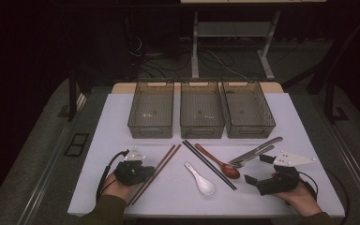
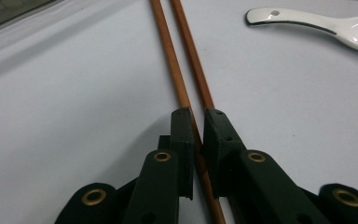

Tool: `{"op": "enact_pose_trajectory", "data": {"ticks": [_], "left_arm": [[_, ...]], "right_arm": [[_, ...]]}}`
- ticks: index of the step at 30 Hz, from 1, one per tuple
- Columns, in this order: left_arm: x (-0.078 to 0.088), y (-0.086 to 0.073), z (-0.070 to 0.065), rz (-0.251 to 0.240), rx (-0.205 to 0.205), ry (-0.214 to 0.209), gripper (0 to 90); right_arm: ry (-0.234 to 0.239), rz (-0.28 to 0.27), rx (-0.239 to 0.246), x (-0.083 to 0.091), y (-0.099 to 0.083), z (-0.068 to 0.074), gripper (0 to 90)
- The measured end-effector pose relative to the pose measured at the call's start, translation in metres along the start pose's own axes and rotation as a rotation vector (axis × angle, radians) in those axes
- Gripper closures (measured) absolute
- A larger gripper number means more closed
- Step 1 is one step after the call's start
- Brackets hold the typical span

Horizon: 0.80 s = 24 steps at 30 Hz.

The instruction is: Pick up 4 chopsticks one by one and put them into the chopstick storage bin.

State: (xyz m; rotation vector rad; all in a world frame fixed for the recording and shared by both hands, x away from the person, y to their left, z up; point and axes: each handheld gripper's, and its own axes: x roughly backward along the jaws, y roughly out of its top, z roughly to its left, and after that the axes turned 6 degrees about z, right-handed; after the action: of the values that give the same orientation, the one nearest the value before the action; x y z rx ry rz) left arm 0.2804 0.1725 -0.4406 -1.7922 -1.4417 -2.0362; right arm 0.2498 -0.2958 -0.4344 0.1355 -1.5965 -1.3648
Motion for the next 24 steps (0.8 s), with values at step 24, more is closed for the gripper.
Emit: {"op": "enact_pose_trajectory", "data": {"ticks": [24], "left_arm": [[-0.013, 0.016, 0.004, -0.004, -0.016, 0.065, 77.3]], "right_arm": [[0.0, -0.004, 0.0, 0.001, 0.001, 0.0, 1.1]]}}
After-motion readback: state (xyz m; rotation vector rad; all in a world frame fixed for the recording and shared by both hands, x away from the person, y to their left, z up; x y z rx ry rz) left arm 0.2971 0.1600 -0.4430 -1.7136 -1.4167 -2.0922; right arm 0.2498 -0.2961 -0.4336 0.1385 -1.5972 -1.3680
